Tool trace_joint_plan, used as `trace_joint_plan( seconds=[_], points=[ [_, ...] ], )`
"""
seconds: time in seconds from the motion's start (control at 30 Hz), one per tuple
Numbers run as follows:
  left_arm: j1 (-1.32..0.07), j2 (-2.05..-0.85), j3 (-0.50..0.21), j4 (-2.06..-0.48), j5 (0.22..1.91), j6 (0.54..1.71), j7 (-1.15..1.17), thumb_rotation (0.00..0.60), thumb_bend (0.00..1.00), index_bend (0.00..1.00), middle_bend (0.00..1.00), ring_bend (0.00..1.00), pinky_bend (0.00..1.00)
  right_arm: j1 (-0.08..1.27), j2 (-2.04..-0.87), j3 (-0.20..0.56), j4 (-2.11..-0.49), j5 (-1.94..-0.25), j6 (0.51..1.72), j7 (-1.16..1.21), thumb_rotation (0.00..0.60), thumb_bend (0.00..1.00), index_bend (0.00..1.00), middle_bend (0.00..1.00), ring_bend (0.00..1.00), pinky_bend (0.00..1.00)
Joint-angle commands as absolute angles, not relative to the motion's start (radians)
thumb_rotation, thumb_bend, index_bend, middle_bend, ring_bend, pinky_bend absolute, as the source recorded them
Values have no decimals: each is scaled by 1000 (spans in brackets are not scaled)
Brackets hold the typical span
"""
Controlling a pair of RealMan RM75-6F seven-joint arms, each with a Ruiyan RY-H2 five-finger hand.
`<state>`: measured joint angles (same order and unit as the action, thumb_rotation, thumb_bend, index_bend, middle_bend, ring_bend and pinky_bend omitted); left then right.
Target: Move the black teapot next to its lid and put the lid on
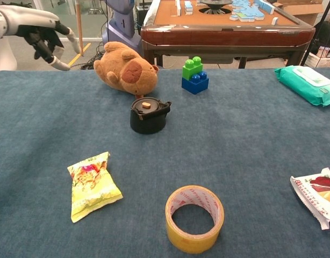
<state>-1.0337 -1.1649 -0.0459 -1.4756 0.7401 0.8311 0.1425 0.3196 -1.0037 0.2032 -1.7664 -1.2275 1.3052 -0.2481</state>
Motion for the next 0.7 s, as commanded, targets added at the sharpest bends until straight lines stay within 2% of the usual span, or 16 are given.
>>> trace_joint_plan(
  seconds=[0.03, 0.13, 0.3, 0.5, 0.7],
  points=[
    [-912, -1095, -32, -1545, 824, 944, 66, 496, 215, 251, 542, 394, 577, 317, -986, 190, -1765, -1240, 1284, -222, 600, 202, 326, 275, 70, 154],
    [-829, -1066, -23, -1573, 875, 1014, 17, 493, 215, 242, 478, 325, 536, 311, -975, 178, -1762, -1255, 1272, -198, 600, 201, 305, 268, 70, 154],
    [-690, -1063, -8, -1582, 959, 1162, -35, 387, 215, 225, 364, 204, 342, 298, -963, 158, -1753, -1285, 1269, -165, 600, 202, 281, 260, 70, 154],
    [-537, -1095, 10, -1578, 1048, 1348, -52, 329, 215, 166, 177, 69, 161, 277, -957, 135, -1739, -1331, 1288, -129, 600, 204, 223, 228, 70, 153],
    [-387, -1132, 34, -1570, 1132, 1509, -84, 296, 215, 148, 117, 47, 125, 245, -977, 126, -1712, -1357, 1343, -112, 600, 204, 202, 211, 70, 151]
  ],
)
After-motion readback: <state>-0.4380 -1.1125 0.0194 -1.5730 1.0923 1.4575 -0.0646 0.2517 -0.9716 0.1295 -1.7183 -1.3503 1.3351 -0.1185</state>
